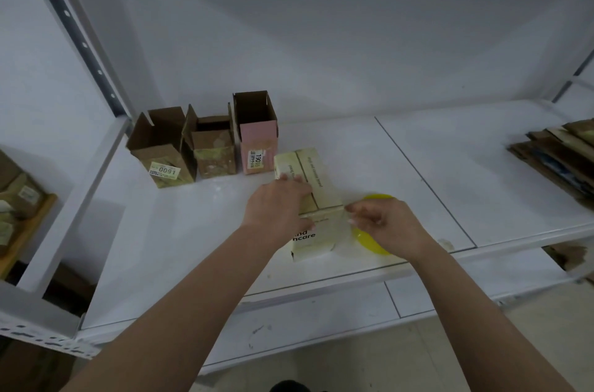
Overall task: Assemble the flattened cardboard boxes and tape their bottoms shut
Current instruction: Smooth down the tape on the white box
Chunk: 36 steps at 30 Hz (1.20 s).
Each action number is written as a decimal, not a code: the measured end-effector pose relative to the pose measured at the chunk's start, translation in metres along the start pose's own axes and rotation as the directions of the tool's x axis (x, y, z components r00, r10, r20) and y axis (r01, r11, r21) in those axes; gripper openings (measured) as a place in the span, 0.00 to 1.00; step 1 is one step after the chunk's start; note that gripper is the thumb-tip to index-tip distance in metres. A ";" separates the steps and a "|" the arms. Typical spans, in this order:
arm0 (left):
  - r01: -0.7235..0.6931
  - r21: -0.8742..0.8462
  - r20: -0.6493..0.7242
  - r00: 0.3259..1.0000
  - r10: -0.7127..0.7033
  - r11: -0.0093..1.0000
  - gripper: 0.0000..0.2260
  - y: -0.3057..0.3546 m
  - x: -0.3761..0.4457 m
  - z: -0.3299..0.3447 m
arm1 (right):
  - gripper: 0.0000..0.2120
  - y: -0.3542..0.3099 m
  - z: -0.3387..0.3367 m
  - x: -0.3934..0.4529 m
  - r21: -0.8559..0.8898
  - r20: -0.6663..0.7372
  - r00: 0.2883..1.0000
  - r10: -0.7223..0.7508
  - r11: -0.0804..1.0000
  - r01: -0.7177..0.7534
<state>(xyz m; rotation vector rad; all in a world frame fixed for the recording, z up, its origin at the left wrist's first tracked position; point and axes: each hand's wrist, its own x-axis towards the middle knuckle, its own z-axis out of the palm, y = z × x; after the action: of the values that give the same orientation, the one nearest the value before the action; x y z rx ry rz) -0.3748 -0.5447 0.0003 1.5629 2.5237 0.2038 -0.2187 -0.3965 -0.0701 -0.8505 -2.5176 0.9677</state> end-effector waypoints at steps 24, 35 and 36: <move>0.039 -0.049 0.105 0.994 -0.033 0.998 0.32 -0.003 -0.002 -0.009 | 0.15 -0.035 -0.043 0.026 0.063 0.053 0.998 -0.017 0.998 0.014; 0.281 -0.030 -0.069 0.957 -0.282 0.959 0.42 0.048 0.034 0.018 | 0.12 -0.017 -0.034 0.039 0.106 0.040 0.999 0.009 0.994 -0.013; 0.309 -0.005 -0.041 0.950 -0.309 0.951 0.42 0.049 0.036 0.025 | 0.12 -0.014 -0.033 0.040 0.103 0.045 0.999 0.014 0.995 -0.019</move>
<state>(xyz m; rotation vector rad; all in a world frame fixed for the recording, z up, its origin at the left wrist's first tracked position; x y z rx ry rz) -0.3424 -0.4904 -0.0166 1.1502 2.7553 0.1948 -0.2400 -0.3632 -0.0333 -0.8290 -2.4762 1.1229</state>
